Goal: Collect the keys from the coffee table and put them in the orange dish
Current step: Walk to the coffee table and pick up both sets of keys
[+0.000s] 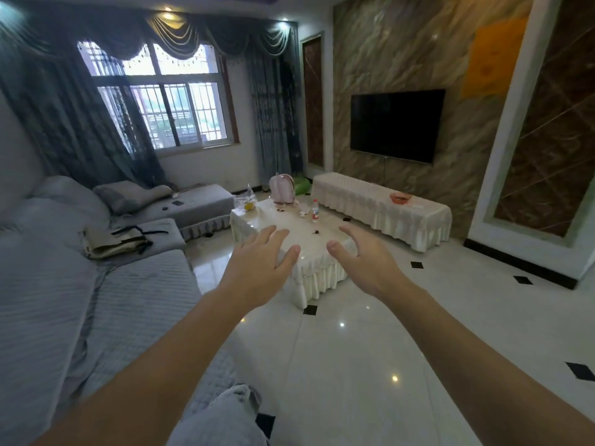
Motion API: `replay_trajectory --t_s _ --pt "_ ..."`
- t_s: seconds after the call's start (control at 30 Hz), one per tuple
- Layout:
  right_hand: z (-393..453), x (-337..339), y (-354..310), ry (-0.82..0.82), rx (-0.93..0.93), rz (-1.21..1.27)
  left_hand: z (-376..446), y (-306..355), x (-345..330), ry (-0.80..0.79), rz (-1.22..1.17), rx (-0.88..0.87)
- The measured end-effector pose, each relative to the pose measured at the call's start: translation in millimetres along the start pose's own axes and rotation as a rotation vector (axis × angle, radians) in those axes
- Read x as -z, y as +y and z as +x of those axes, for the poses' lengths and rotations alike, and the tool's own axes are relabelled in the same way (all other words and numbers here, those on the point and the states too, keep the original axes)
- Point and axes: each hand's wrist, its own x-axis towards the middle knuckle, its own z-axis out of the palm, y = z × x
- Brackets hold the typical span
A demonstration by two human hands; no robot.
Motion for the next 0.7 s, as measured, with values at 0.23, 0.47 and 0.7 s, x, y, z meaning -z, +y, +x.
replay_trajectory --t_s 0.23,0.47,0.7 --pt "70.2 13.5 51.5 0.003 0.015 -0.014 69.5 20.0 -35.9 -0.016 0.058 -0.020" --pt "119.3 21.6 77.6 -0.026 0.052 0.034 123.8 8.5 -57.6 -0.011 0.100 -0.013" --pt "180.8 -14.2 91.0 -0.058 0.064 0.019 173.4 -28.7 -83.9 -0.002 0.110 0.014"
